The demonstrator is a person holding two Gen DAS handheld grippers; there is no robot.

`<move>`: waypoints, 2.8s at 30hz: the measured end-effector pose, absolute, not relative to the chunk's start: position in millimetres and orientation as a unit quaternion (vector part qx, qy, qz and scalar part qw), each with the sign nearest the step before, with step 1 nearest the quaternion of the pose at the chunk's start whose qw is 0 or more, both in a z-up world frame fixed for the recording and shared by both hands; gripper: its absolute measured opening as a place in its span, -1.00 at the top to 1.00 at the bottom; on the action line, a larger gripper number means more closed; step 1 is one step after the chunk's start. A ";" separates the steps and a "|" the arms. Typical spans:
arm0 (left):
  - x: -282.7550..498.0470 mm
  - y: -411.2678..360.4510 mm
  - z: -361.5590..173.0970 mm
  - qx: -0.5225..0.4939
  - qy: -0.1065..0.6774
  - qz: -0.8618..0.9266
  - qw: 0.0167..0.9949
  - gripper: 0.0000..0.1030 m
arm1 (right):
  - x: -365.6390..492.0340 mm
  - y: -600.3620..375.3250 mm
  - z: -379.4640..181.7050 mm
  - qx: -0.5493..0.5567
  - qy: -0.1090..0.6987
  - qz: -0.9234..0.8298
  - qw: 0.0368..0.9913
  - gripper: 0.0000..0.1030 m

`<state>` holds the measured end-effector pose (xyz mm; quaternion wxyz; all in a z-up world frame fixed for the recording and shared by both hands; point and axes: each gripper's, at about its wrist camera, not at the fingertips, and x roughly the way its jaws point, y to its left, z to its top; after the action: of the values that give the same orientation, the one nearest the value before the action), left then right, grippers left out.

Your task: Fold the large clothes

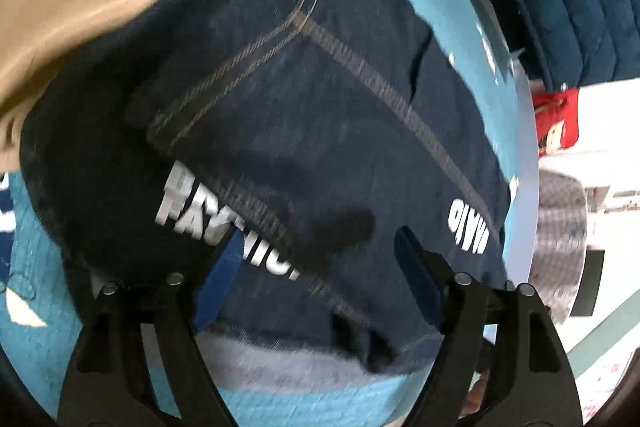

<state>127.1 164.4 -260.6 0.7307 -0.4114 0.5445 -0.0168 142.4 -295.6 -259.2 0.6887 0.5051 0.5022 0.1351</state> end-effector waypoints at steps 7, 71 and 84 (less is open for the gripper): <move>146.9 172.6 -264.8 -0.436 0.537 0.012 0.722 0.45 | 178.2 -287.2 -253.5 0.448 0.514 0.086 0.727 0.42; 90.5 111.0 -129.6 -0.311 0.528 -0.137 0.778 0.91 | 98.4 -184.0 -242.7 0.585 0.490 0.227 0.605 0.36; 59.9 103.7 -207.3 -0.239 0.585 -0.165 0.757 0.91 | 58.4 -223.5 -290.8 0.498 0.520 0.265 0.641 0.54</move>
<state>59.9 103.7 -207.3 0.7571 -0.2390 0.5852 -0.1648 58.4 -223.5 -290.8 0.6412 0.4983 0.5201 0.2648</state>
